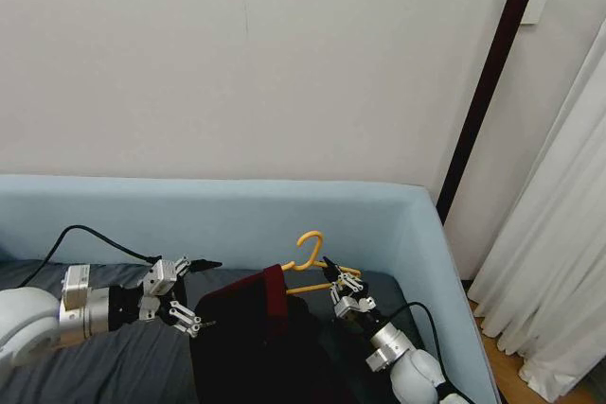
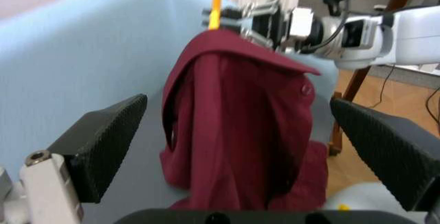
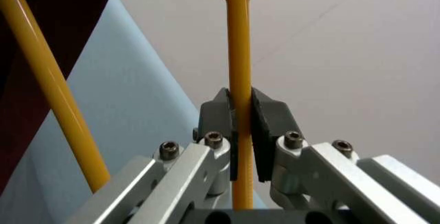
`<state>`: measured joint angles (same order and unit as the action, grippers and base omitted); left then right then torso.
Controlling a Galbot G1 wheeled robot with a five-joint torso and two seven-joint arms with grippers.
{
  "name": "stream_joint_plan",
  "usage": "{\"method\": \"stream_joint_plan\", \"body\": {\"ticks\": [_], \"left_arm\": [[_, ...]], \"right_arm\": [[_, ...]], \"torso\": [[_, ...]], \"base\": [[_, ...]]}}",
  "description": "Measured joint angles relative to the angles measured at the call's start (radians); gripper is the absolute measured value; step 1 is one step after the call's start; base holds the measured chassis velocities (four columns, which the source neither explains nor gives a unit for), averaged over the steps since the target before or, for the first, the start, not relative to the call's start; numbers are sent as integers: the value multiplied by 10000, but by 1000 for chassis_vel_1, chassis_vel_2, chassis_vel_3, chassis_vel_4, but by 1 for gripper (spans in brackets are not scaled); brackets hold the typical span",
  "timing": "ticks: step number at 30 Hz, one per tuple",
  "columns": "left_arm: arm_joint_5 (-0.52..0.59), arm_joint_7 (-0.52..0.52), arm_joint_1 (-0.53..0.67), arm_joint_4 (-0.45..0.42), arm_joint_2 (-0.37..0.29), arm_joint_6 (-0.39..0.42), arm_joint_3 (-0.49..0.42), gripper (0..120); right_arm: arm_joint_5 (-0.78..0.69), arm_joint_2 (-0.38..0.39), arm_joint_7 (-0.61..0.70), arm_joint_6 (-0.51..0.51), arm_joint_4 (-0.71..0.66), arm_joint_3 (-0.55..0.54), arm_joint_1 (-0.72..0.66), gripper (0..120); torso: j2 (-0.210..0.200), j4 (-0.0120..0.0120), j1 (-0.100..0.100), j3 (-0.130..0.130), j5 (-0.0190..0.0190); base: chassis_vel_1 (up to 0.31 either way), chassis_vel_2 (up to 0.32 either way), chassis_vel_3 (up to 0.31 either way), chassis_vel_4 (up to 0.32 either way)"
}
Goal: Pick up the clothes from the sofa and hang them on the clothes hanger.
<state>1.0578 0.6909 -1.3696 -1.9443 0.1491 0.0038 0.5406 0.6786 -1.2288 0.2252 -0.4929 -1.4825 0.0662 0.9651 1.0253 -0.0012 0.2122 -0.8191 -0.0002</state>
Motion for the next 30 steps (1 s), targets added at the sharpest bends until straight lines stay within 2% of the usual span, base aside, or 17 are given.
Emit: {"method": "stream_joint_plan", "body": {"ticks": [3,10,18,23,27,29,30], "left_arm": [[-122,-225,166,188,-36,1002,-58,100],[-560,-1066,241,241,168,1554,-291,100],[-786,-2069,192,-105,430,2078,-414,99],[-924,-2688,-13,-615,780,2287,-475,93],[-1171,-2792,-224,-752,975,2298,-396,79],[-1245,-2790,-262,-750,990,2271,-362,77],[-1340,-2780,-300,-732,1016,2200,-322,70]], "right_arm": [[922,-425,-20,-319,191,64,-162,5],[1371,-616,-62,-382,46,-139,-215,5],[1341,-647,-110,-202,-112,-342,-167,5],[1402,-754,-113,-166,-140,-448,-130,5],[1506,-843,-112,-165,-122,-495,-100,5],[1523,-855,-112,-168,-114,-498,-97,5],[1544,-862,-112,-175,-105,-503,-94,5]], "torso": [[0,-2,1,0,0],[0,-2,0,0,-1],[0,-3,1,0,1],[1,-2,0,0,1],[1,-3,0,1,2],[1,-2,0,1,2],[0,-2,0,0,2]], "base": [[0,0,0,0],[0,0,0,0],[0,0,0,0],[0,0,0,0],[0,0,0,0],[0,0,0,0],[0,0,0,0]]}}
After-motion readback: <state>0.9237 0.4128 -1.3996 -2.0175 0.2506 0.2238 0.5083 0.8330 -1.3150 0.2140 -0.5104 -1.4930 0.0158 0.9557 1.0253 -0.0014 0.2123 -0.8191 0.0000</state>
